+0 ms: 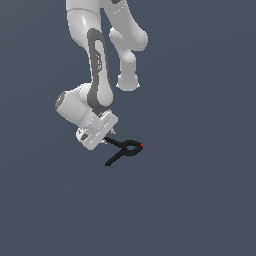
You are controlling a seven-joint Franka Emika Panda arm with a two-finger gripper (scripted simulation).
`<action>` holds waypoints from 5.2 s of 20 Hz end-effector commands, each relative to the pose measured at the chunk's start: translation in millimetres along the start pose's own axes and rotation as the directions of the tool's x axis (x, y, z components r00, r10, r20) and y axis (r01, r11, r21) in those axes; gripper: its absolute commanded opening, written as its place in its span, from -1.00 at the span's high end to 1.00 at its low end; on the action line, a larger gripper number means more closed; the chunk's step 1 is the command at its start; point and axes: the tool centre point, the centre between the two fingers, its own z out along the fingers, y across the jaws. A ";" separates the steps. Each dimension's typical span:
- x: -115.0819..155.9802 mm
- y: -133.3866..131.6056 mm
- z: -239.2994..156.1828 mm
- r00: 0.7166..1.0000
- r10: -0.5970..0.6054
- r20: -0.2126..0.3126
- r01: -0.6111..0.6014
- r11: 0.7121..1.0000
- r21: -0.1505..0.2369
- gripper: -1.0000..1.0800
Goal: Pick up the object and move it to a goal position.
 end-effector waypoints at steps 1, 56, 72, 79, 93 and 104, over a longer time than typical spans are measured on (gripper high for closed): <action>-4.2 1.1 1.3 0.999 -0.034 -0.025 0.035 0.999 0.012 -0.23; -37.0 12.2 27.9 0.787 -0.471 -0.400 0.462 0.878 -0.125 -0.23; -34.6 10.5 31.8 0.787 -0.471 -0.400 0.462 0.878 -0.125 1.00; -10.1 -13.9 43.6 0.787 -0.471 -0.398 0.462 0.878 -0.124 1.00; 94.0 -109.8 92.4 0.787 -0.470 -0.399 0.462 0.878 -0.122 1.00; 115.7 -126.3 100.5 0.786 -0.471 -0.400 0.463 0.878 -0.124 1.00</action>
